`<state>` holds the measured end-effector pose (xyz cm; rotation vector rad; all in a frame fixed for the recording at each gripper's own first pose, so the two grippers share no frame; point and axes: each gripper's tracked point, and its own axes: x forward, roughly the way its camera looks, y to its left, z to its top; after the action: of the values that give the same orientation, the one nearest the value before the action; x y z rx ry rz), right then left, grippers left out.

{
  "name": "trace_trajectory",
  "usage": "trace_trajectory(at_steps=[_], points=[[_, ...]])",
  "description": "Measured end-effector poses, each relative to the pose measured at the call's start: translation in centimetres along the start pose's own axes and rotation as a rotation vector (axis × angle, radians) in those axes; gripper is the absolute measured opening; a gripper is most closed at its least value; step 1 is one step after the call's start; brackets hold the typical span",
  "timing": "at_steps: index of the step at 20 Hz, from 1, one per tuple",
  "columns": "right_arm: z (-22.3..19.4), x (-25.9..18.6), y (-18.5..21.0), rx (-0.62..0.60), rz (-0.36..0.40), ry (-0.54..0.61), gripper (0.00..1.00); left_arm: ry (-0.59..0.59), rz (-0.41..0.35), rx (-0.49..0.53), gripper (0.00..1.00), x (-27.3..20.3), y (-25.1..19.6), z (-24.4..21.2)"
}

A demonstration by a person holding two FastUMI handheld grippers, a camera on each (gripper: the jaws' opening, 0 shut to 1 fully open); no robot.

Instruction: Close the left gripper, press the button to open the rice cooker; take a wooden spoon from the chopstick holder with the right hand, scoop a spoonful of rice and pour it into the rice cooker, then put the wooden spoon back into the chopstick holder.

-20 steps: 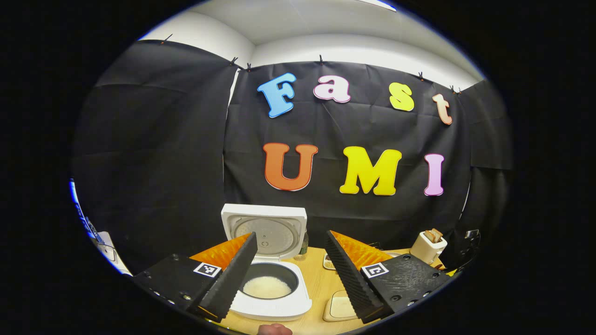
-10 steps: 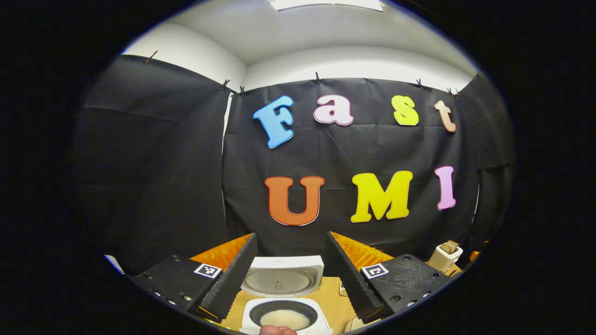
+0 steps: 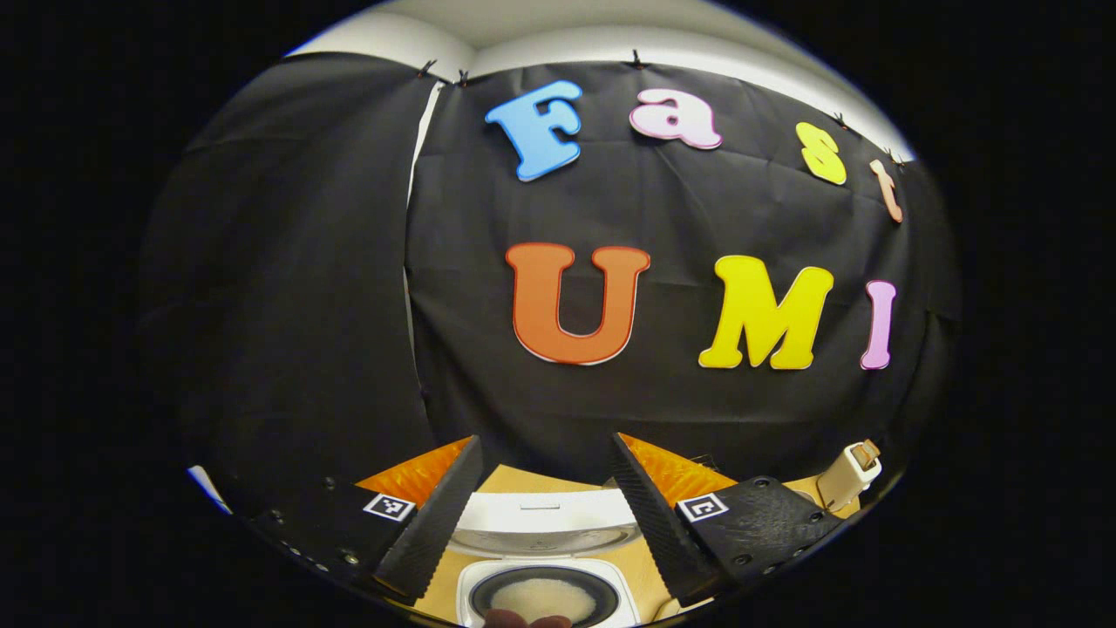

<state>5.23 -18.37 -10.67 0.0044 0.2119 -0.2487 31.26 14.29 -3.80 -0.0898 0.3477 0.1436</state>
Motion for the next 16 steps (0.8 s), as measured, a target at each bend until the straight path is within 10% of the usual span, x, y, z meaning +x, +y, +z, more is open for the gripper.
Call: trace_trajectory(at_steps=[16], points=[[-2.9,-2.2,3.9,0.062,0.055,0.077,1.0,0.208,-0.042,0.053,0.98,-1.3,-0.1,-6.8]])
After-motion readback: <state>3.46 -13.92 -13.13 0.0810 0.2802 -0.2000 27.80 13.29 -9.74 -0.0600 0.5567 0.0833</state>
